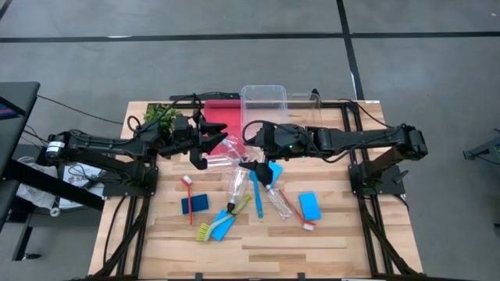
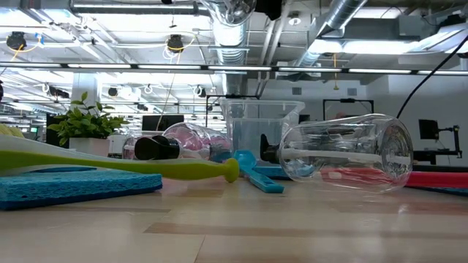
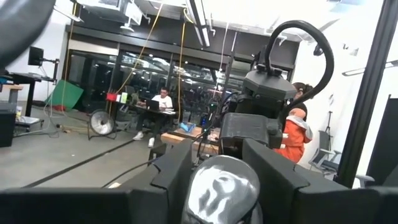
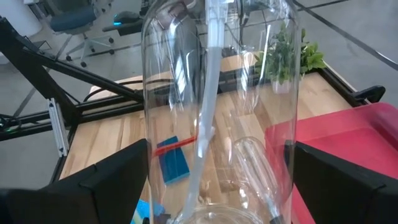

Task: Pick & Place Kitchen Sink Supplies
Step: Put the top right transparent dishwashing liquid dispenser into the red bin

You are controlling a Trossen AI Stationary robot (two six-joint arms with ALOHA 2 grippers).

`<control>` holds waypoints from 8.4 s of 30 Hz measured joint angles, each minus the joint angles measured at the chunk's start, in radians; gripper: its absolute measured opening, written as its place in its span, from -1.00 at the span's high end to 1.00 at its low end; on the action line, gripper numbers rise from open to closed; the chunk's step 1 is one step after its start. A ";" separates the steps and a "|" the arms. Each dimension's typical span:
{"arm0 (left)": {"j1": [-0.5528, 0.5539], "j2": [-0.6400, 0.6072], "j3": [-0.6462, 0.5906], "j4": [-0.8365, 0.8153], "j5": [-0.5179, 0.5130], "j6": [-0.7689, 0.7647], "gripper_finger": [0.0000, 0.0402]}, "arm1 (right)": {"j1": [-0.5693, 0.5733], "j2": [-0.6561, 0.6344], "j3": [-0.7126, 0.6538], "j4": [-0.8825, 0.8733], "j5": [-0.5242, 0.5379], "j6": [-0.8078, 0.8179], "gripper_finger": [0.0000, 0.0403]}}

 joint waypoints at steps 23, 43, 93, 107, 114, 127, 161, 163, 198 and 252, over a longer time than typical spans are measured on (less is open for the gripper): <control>0.000 0.001 0.000 -0.001 0.009 0.004 0.36 | 0.002 0.000 0.000 0.003 -0.003 -0.004 -0.78; 0.001 0.001 0.000 -0.001 0.008 0.006 0.50 | 0.012 0.000 0.002 -0.002 -0.006 -0.030 -0.89; -0.218 0.060 0.000 -1.160 0.205 0.136 0.23 | 0.002 0.000 0.000 -0.429 0.000 -0.098 -0.88; -0.329 0.313 0.000 -1.193 0.082 0.214 0.23 | 0.002 0.000 0.000 -0.471 0.000 -0.109 -0.88; -0.300 0.339 0.000 -1.194 0.032 0.221 0.23 | 0.002 0.000 0.000 -0.470 0.000 -0.108 -0.88; -0.281 0.347 0.000 -1.197 0.034 0.250 0.23 | 0.002 0.000 0.000 -0.469 0.000 -0.108 -0.88; -0.247 0.411 -0.068 -1.056 0.180 0.255 0.29 | 0.002 0.000 0.000 -0.443 0.012 -0.105 -0.88; -0.247 0.411 -0.068 -1.054 0.180 0.256 0.28 | 0.002 0.000 0.000 -0.443 0.012 -0.105 -0.88; -0.262 0.442 -0.068 -0.954 0.263 0.298 0.05 | 0.003 0.000 0.000 -0.446 0.012 -0.108 -0.88; -0.261 0.142 -0.069 -0.909 0.252 0.137 0.32 | 0.003 0.000 0.000 -0.447 0.026 -0.108 -0.88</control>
